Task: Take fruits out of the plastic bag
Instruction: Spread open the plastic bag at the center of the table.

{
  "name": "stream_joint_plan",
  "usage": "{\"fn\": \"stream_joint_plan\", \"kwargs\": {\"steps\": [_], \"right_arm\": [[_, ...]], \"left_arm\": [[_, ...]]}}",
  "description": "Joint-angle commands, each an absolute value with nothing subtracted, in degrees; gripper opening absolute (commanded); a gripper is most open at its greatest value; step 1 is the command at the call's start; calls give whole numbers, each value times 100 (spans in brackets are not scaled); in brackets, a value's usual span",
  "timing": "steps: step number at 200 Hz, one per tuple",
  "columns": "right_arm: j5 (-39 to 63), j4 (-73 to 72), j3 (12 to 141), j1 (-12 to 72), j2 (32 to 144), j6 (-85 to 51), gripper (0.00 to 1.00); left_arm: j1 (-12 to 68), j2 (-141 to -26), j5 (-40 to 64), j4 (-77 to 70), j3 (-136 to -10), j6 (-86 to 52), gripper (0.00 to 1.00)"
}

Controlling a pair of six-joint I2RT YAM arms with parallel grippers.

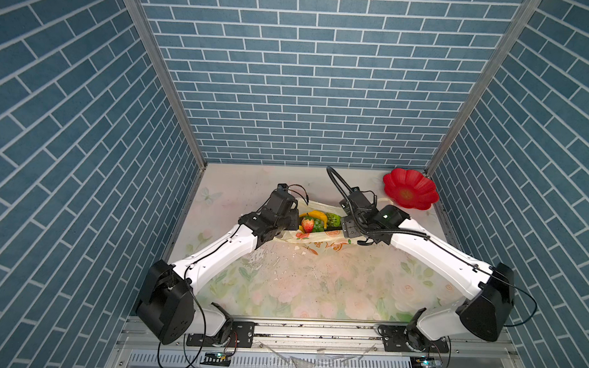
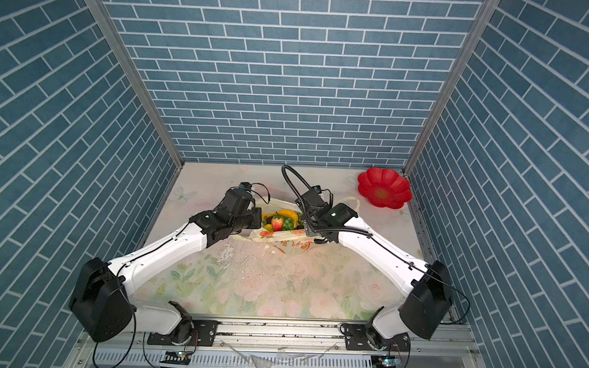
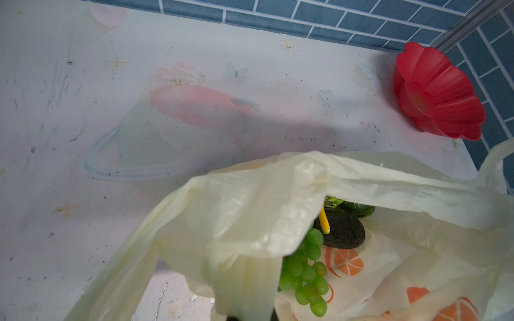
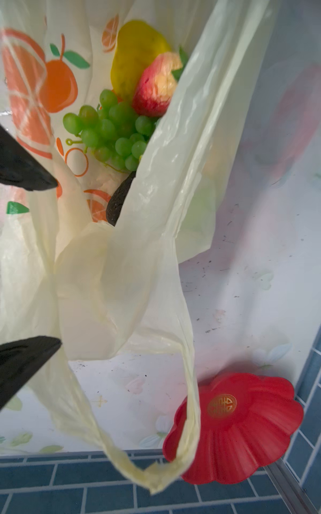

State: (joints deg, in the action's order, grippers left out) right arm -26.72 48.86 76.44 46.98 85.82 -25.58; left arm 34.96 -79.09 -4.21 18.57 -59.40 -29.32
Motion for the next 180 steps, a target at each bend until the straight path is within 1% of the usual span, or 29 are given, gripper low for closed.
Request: {"fn": "stream_joint_plan", "kwargs": {"steps": [1, 26, 63, 89, 113, 129, 149, 157, 161, 170, 180], "right_arm": [[-2837, 5113, 8057, 4685, 8874, -2733, 81], [-2995, 5122, 8051, 4544, 9221, -2880, 80], [-2852, 4805, 7918, 4323, 9416, -2927, 76], [-2827, 4707, 7927, 4229, 9623, -2936, 71], [-2490, 4542, 7942, 4219, 9708, -2848, 57], [-2439, 4466, 7944, 4220, 9724, -2821, 44], [-2472, 4418, 7938, 4219, 9635, -2757, 11], [-2156, 4303, 7909, 4181, 9522, -2677, 3], [-1817, 4195, 7875, 4130, 9437, -2629, 0], [-1204, 3879, 7723, 4001, 9200, -2602, 0], [-849, 3569, 7534, 3879, 8941, -2624, 0]], "left_arm": [[3525, -7768, -442, 1830, -5830, -2904, 7], [3527, -7735, -426, 1807, -5793, -2918, 7], [3524, -7722, -365, 1827, -5774, -2909, 7], [3524, -7726, -288, 1808, -5748, -2910, 7], [3533, -7851, -104, 1951, -5873, -2818, 7], [3533, -7875, -83, 1978, -5880, -2804, 7], [3533, -7917, -125, 2075, -5937, -2770, 7], [3529, -7984, -118, 2174, -6019, -2752, 7], [3525, -8024, -87, 2233, -6065, -2748, 7], [3517, -8121, -6, 2331, -6194, -2743, 7], [3509, -8176, 47, 2355, -6261, -2718, 7]]}}
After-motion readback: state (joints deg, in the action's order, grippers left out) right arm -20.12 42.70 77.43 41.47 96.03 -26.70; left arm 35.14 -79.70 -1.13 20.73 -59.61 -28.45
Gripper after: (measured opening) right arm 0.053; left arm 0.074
